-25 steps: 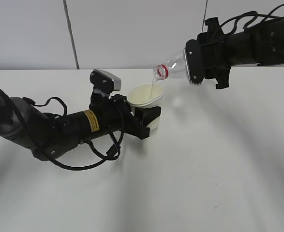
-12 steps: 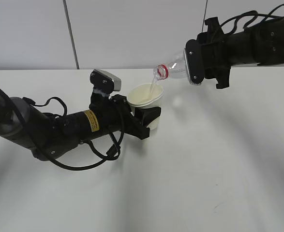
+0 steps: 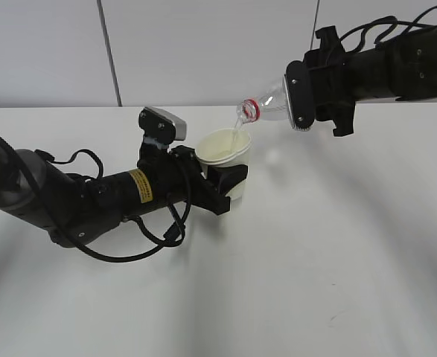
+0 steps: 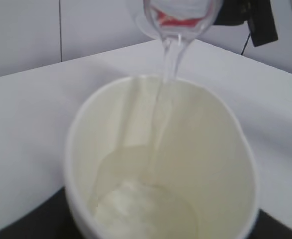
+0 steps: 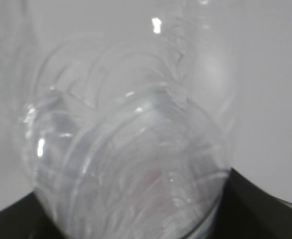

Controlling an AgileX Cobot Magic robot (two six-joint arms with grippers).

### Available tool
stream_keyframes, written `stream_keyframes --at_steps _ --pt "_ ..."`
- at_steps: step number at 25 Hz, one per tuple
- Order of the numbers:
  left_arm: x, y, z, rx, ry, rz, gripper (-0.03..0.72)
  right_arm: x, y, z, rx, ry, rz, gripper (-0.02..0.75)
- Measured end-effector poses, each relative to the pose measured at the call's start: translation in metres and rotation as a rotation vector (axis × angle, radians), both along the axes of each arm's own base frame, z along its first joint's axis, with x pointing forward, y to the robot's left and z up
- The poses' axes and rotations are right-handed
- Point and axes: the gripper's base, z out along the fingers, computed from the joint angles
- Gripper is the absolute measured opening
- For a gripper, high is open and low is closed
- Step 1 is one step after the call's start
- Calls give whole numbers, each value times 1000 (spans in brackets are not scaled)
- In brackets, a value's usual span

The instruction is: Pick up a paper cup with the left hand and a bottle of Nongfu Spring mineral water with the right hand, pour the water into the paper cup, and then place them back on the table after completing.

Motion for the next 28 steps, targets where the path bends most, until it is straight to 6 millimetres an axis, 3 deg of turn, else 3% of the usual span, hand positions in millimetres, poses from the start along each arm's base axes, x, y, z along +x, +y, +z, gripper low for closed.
stream_keyframes --at_steps 28 --pt "0 0 0 3 2 2 386 0 1 0 132 31 -70 455"
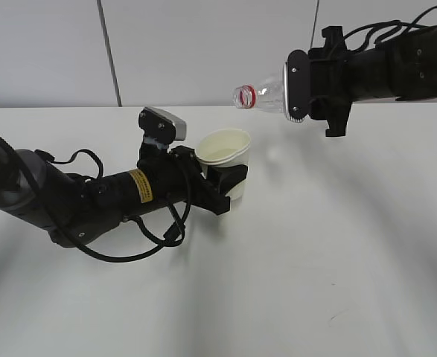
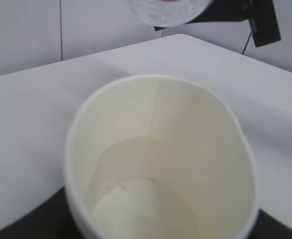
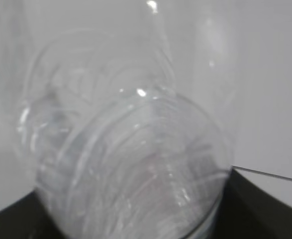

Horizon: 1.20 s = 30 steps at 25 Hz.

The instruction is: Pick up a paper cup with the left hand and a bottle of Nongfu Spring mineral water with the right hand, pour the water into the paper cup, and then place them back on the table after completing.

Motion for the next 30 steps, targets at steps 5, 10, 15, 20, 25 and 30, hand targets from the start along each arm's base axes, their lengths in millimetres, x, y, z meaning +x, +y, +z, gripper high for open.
stream_keyframes --at_steps 5,10,15,20,25,30 --pt "0 0 0 -1 0 2 386 0 0 0 102 24 -57 455" --pt "0 0 0 -1 1 3 386 0 0 0 226 54 -128 455" --pt "0 0 0 -2 1 3 386 0 0 0 365 88 -211 455" --pt "1 1 0 -2 1 7 386 0 1 0 493 119 -284 455" --pt "1 1 0 -2 1 7 386 0 1 0 612 147 -354 455" --pt "1 1 0 0 1 6 386 0 0 0 710 170 -414 455"
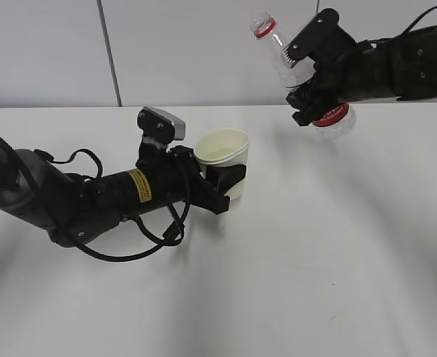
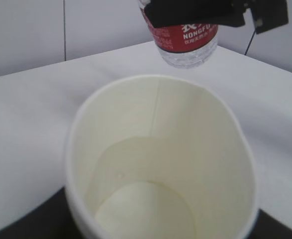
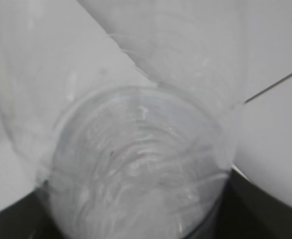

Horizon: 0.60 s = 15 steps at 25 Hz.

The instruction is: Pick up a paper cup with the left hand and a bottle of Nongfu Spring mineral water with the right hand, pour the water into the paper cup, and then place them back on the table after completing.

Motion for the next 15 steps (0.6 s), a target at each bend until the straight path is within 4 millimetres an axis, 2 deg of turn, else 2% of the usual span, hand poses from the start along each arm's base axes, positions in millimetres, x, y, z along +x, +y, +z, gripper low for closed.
stream_keyframes --at_steps 9,15 --pt "0 1 -3 26 15 4 386 3 -17 0 223 64 -75 469" --pt "3 6 -2 38 18 20 386 3 -21 0 277 81 -80 455"
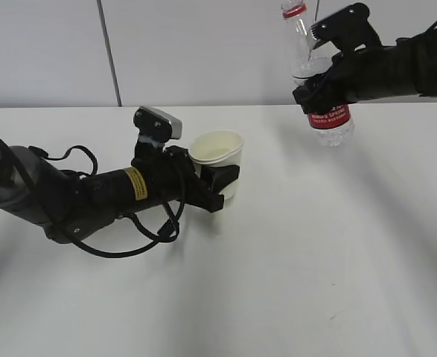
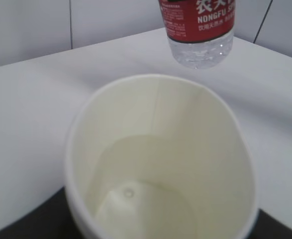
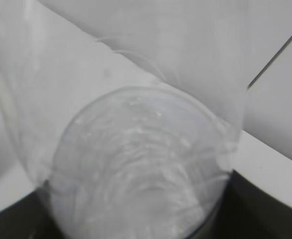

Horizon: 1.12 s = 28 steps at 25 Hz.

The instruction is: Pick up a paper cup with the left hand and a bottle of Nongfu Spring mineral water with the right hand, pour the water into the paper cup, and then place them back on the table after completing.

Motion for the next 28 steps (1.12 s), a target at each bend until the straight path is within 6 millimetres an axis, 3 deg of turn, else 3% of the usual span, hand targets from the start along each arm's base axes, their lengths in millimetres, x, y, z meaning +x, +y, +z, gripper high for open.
stream_keyframes --at_steps 10,28 --pt "14 25 -1 16 8 69 386 0 -1 0 20 4 4 455" --pt "40 87 -3 38 7 205 386 0 -10 1 60 13 39 455"
